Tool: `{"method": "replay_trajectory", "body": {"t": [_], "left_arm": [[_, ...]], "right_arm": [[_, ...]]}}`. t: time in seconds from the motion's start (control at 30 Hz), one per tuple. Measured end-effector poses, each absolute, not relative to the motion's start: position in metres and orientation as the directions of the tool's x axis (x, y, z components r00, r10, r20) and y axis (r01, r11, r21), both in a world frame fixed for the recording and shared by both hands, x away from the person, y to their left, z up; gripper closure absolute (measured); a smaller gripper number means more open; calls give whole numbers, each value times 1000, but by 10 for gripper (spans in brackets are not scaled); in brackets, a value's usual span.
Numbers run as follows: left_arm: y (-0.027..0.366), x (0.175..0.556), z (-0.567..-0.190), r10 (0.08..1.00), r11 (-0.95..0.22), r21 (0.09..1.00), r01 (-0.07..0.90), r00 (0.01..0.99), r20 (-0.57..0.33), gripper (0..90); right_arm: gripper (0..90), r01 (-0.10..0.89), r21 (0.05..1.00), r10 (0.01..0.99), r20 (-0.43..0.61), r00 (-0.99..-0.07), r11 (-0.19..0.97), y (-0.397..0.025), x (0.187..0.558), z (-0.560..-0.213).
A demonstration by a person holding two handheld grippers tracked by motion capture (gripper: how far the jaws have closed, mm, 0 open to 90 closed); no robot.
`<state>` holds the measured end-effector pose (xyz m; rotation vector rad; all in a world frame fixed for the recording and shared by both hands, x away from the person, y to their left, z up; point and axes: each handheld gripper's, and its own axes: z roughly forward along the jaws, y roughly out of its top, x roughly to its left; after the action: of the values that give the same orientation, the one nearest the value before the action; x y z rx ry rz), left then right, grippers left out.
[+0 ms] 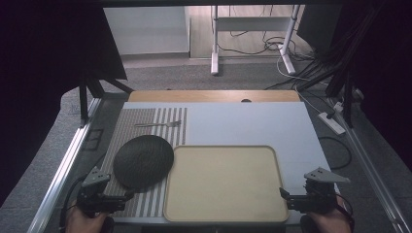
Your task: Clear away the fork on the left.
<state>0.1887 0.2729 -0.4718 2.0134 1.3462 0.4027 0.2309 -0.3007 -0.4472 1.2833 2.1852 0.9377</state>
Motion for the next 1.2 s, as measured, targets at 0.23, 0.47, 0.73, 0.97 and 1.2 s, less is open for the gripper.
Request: {"method": "replay_trajectory", "body": {"t": [0.23, 0.47, 0.73, 0.97, 1.2], "left_arm": [[276, 188, -472, 901, -241, 660, 712, 416, -120, 0], [277, 189, -473, 897, -236, 655, 718, 420, -138, 0], [281, 191, -473, 881, -212, 657, 723, 433, -192, 0], [287, 193, -471, 869, -187, 690, 699, 446, -216, 0], [284, 198, -469, 869, -234, 696, 679, 467, -163, 0]], "right_arm": [[0, 585, 728, 871, -32, -490, 356, -299, 231, -448], [0, 590, 728, 870, -20, -492, 350, -300, 232, -448], [0, 591, 725, 869, -21, -495, 354, -300, 232, -448], [0, 587, 726, 866, -24, -499, 358, -299, 232, -448], [0, 588, 721, 865, -29, -502, 366, -299, 232, -448]]}}
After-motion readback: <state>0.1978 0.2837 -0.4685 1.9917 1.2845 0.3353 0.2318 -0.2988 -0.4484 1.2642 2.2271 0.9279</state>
